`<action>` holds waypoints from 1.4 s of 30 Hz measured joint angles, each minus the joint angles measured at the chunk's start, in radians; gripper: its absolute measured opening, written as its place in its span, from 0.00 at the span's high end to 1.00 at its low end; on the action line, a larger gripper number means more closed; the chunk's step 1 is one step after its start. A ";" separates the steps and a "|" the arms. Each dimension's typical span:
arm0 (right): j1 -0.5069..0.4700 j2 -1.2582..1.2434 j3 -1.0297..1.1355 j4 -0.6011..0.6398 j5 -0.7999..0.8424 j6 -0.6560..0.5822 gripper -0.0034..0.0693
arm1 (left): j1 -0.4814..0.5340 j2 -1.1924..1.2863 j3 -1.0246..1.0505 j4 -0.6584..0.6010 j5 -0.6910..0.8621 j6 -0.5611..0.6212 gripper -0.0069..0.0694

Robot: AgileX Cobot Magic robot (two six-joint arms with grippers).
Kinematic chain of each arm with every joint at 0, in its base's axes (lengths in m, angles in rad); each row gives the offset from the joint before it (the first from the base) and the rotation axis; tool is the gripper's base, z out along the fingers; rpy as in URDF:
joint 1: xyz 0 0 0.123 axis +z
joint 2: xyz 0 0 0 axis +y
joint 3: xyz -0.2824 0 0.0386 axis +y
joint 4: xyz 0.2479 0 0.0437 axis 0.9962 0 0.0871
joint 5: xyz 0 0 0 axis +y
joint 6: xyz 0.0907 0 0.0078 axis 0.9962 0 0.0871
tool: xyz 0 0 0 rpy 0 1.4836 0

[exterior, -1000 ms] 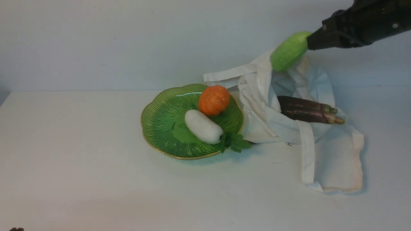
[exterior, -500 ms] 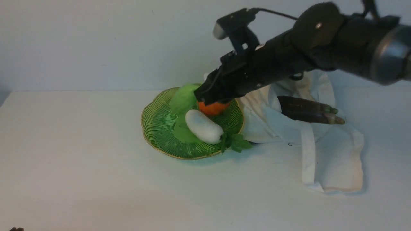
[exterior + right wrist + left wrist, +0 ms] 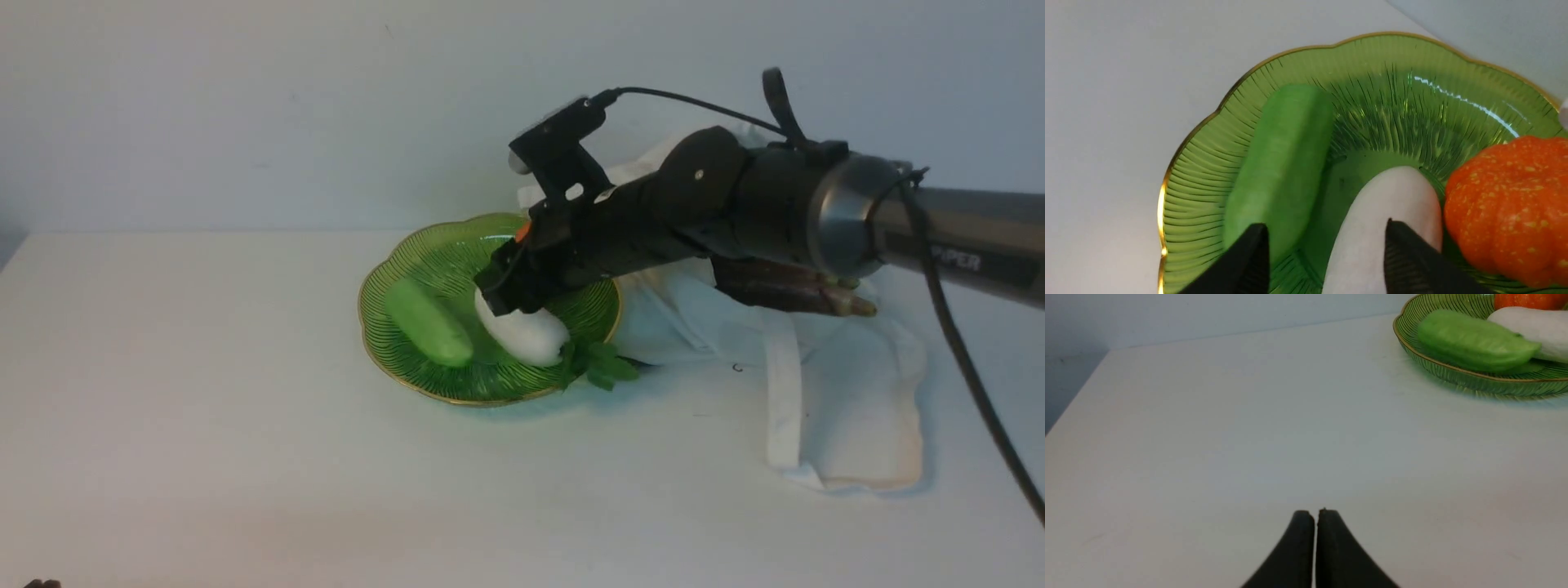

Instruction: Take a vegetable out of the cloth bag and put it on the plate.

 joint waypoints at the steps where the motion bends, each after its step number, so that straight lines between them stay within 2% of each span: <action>1: 0.000 -0.001 0.000 -0.004 0.008 -0.001 0.32 | 0.000 0.000 0.000 0.000 0.000 0.000 0.92; 2: 0.000 -0.005 0.000 -0.018 0.027 -0.003 0.24 | 0.000 0.000 0.000 0.000 0.000 0.000 0.92; 5: 0.000 -0.043 0.001 -0.069 0.085 -0.002 0.15 | 0.000 0.000 0.000 0.000 0.000 0.000 0.92; 7: 0.000 -0.102 0.001 -0.116 0.127 -0.002 0.12 | 0.000 0.000 0.000 0.000 0.000 0.000 0.92; 10: 0.000 -0.221 0.001 -0.203 0.185 0.015 0.13 | 0.000 0.000 0.000 0.000 0.000 0.000 0.92; 18: 0.000 -0.607 0.000 -0.447 0.333 0.187 0.34 | 0.000 0.000 0.000 0.000 0.000 0.000 0.92; 19: 0.000 -0.705 0.000 -0.516 0.375 0.237 0.41 | 0.000 0.000 0.000 0.000 0.000 0.000 0.92; 22: 0.000 -0.825 -0.001 -0.603 0.455 0.331 0.52 | 0.000 0.000 0.000 0.000 0.000 0.000 0.92; 23: 0.000 -0.890 -0.001 -0.647 0.505 0.393 0.60 | 0.000 0.000 0.000 0.000 0.000 0.000 0.92; 27: 0.000 -1.035 -0.002 -0.734 0.661 0.541 0.76 | 0.000 0.000 0.000 0.000 0.000 0.000 0.92; 32: 0.000 -1.195 0.065 -0.799 0.760 0.625 0.91 | 0.000 0.000 0.000 0.000 0.000 0.000 0.92; 38: 0.000 -1.447 0.284 -0.831 0.739 0.721 0.97 | 0.000 0.000 0.000 0.000 0.000 0.000 0.92; 41: 0.000 -1.543 0.415 -0.830 0.654 0.747 0.97 | 0.000 0.000 0.000 0.000 0.000 0.000 0.92; 42: 0.000 -1.596 0.516 -0.823 0.581 0.752 0.97 | 0.000 0.000 0.000 0.000 0.000 0.000 0.92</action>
